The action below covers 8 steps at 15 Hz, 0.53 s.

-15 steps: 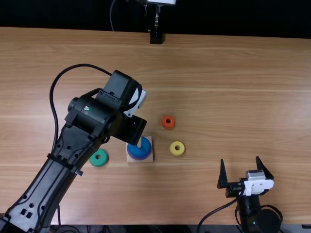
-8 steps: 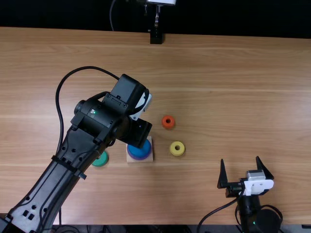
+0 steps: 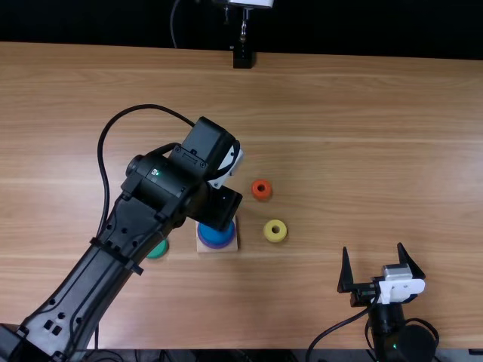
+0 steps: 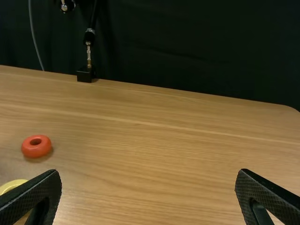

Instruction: Build the Hanoi tower: stack the rings onto the peg from bottom to top in this color order: purple, dark blue, light blue, dark green, light green, yellow, orange.

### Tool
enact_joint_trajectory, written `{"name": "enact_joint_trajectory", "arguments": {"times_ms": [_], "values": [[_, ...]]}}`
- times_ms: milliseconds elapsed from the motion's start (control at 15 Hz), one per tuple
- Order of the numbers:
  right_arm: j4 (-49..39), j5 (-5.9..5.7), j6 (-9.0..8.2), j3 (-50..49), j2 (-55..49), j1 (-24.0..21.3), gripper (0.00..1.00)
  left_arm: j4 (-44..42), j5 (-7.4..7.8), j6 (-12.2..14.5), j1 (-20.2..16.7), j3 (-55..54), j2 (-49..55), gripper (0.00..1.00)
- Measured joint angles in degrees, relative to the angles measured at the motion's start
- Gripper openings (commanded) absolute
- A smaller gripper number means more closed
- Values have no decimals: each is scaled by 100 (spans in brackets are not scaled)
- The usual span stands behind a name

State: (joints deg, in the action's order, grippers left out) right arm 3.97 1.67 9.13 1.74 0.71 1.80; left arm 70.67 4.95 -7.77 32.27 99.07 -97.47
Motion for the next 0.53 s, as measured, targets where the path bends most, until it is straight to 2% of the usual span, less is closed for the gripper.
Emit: {"name": "enact_joint_trajectory", "arguments": {"times_ms": [400, 467, 533], "values": [[-2, 2, -4, 2, -2, 2, 100, -13, 0, 2, 4, 0, -157, 0], [0, 2, 0, 2, 0, 2, 100, -11, 4, 2, 4, 2, -157, 13], [0, 0, 0, 0, 0, 0, 100, -9, 4, 2, 4, 0, -157, 49]]}}
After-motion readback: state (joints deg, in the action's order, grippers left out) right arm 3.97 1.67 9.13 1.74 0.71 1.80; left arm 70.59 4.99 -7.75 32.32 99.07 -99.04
